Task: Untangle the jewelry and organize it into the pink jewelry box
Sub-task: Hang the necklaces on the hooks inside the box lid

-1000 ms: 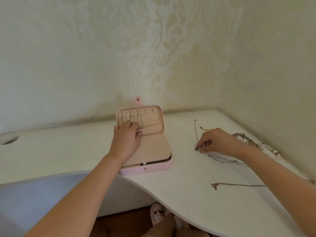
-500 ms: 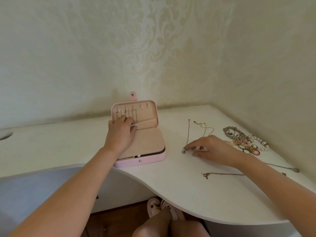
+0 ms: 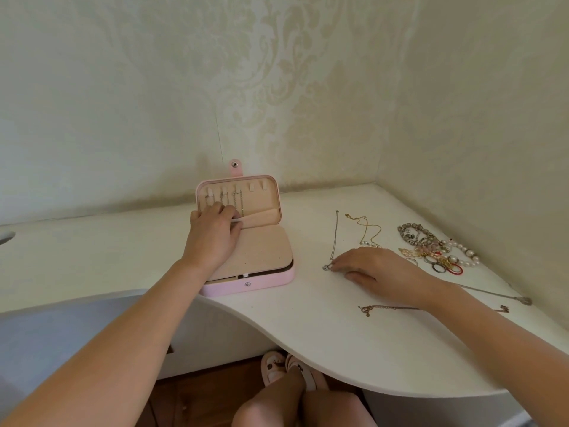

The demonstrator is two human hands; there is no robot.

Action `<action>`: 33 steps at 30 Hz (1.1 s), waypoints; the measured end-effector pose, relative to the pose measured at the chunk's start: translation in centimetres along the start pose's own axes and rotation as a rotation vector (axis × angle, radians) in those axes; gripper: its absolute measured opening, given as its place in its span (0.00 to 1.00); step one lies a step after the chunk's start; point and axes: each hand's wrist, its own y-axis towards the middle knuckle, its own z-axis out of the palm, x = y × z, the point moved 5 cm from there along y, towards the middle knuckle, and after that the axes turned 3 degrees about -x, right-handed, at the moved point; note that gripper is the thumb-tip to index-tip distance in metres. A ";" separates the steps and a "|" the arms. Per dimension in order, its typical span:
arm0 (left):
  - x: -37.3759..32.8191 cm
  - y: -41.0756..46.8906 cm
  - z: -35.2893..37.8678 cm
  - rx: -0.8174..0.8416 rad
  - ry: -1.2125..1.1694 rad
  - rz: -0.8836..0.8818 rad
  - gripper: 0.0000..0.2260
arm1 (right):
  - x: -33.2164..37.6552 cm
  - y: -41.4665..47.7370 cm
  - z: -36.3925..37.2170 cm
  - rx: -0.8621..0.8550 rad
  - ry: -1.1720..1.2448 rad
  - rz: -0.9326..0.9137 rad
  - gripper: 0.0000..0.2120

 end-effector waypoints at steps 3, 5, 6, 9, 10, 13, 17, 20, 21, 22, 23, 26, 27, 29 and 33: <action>0.0 0.0 0.0 0.000 -0.001 0.001 0.06 | -0.1 0.0 -0.1 0.009 0.000 0.039 0.15; 0.0 0.0 0.1 0.012 -0.004 -0.005 0.07 | 0.1 0.1 -0.1 0.009 0.012 0.031 0.16; 0.0 0.0 0.3 0.022 -0.003 -0.009 0.07 | 0.1 0.1 0.0 0.010 0.021 0.021 0.16; 0.1 0.2 0.7 0.065 -0.010 -0.027 0.10 | 0.3 0.6 0.2 0.032 0.054 0.000 0.14; 0.2 0.2 0.9 0.082 -0.015 -0.032 0.11 | 0.3 1.0 0.3 0.022 0.083 -0.004 0.12; 0.1 0.4 1.0 0.110 -0.020 -0.025 0.12 | 0.5 2.3 0.0 -0.033 0.290 0.092 0.06; -0.9 0.2 0.5 0.124 -0.038 0.003 0.11 | 0.6 3.7 -0.1 0.085 0.400 0.237 0.03; -3.8 -0.5 -0.2 0.114 -0.133 0.043 0.10 | 1.1 4.4 0.0 0.303 0.364 0.254 0.03; -5.0 -0.7 -0.5 0.113 -0.181 0.054 0.09 | 1.3 4.7 -0.1 0.351 0.326 0.240 0.02; -6.3 -1.0 -0.9 0.117 -0.238 0.059 0.08 | 1.5 4.9 -0.1 0.385 0.284 0.222 0.03; -7.4 -1.2 -1.2 0.136 -0.299 0.064 0.07 | 1.7 5.1 -0.1 0.409 0.248 0.202 0.03; -10.4 -2.0 -1.8 0.284 -0.353 0.138 0.05 | 1.8 5.4 0.0 0.411 0.231 0.169 0.04; -11.4 -2.3 -1.7 0.331 -0.308 0.172 0.06 | 1.8 5.3 0.1 0.398 0.241 0.159 0.04; -12.9 -3.0 -1.4 0.382 -0.204 0.217 0.09 | 1.4 5.0 0.2 0.359 0.291 0.135 0.02; -14.7 -3.9 -0.1 0.365 -0.090 0.262 0.13 | -1.0 4.5 -0.6 0.163 0.543 0.199 0.03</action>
